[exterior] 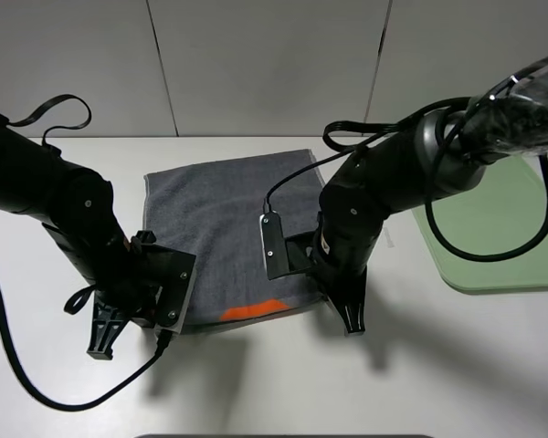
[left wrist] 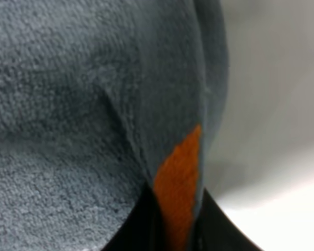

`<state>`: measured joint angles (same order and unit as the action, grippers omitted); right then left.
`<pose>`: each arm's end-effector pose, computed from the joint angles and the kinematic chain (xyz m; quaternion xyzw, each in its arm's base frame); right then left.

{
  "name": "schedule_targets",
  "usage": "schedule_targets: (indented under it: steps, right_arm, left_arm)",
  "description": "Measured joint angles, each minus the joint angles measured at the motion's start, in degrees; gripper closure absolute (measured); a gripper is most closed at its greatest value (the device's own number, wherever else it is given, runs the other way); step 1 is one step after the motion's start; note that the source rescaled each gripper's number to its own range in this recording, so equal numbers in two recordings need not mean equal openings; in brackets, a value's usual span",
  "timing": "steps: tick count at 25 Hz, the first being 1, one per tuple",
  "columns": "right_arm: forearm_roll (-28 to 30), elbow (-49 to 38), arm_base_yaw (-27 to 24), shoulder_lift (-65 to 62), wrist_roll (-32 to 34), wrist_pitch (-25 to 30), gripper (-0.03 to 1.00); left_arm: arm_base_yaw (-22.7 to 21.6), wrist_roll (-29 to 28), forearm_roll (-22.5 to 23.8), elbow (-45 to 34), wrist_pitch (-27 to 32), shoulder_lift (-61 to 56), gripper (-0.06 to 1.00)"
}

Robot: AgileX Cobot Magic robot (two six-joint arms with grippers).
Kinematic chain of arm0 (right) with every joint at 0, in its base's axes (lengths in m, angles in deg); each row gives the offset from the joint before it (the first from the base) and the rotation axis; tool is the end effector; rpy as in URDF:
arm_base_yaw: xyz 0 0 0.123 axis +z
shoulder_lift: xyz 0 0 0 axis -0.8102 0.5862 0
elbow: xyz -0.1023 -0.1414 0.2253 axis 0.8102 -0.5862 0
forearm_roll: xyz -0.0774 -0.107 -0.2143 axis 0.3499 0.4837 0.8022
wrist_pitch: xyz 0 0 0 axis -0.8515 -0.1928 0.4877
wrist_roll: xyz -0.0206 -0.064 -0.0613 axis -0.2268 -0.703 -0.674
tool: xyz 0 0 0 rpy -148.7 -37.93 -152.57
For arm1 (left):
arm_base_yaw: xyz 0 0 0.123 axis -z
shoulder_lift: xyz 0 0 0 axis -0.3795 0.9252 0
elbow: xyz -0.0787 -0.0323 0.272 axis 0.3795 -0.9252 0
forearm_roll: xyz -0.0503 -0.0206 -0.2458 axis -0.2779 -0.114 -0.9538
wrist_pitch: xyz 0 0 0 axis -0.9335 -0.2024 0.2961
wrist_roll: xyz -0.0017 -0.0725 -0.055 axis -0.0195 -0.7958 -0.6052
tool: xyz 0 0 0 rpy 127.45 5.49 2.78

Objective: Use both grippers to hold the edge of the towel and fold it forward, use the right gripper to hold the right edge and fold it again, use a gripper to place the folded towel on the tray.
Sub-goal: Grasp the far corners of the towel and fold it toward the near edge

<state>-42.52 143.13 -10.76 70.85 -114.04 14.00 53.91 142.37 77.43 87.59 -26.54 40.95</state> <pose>0.2458 0.2187 0.0808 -0.7215 0.6883 -0.0563 0.0489 0.2274 -0.1419 0.0858 0.7427 0.6659 0.0110 0.0700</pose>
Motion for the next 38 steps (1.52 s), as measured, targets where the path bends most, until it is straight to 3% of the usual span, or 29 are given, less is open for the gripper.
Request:
schedule_targets:
  steps: [13, 29, 38]
  right_arm:
    - [-7.27, -0.65, 0.34, -6.92, 2.49, 9.66, 0.96]
    - [-8.2, -0.6, 10.79, -15.59, 13.28, 21.04, 0.96]
    - [-10.11, -0.11, 12.02, -19.8, 17.3, 25.24, 0.96]
  left_arm:
    - [0.17, -2.91, -1.49, -0.61, 11.41, -9.75, 0.94]
    - [0.17, -3.65, -2.92, -0.67, 29.34, -24.68, 0.94]
    - [0.17, -4.74, -4.2, -0.67, 35.87, -32.88, 0.94]
